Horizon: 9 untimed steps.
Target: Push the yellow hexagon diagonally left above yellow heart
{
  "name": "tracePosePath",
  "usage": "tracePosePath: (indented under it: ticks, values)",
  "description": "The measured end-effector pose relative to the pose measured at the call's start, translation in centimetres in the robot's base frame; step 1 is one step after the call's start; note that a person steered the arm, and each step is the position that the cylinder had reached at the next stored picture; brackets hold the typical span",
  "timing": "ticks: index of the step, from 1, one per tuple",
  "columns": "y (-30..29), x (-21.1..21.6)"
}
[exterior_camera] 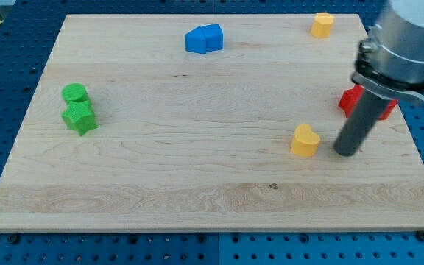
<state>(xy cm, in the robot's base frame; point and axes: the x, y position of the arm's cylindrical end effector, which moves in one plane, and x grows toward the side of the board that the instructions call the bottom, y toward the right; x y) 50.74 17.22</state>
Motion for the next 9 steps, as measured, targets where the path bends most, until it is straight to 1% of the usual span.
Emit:
tracePosePath:
  ticks: [2,3,4,5,6,7,8,9]
  values:
    - [-10.7,-0.2]
    - [-11.1,-1.3]
    - [-11.5,-5.6]
    - [-12.0,-11.0]
    - [-7.0,-14.3]
    - [2.4,-14.6]
    - [9.9,-18.3]
    - [11.5,-24.5]
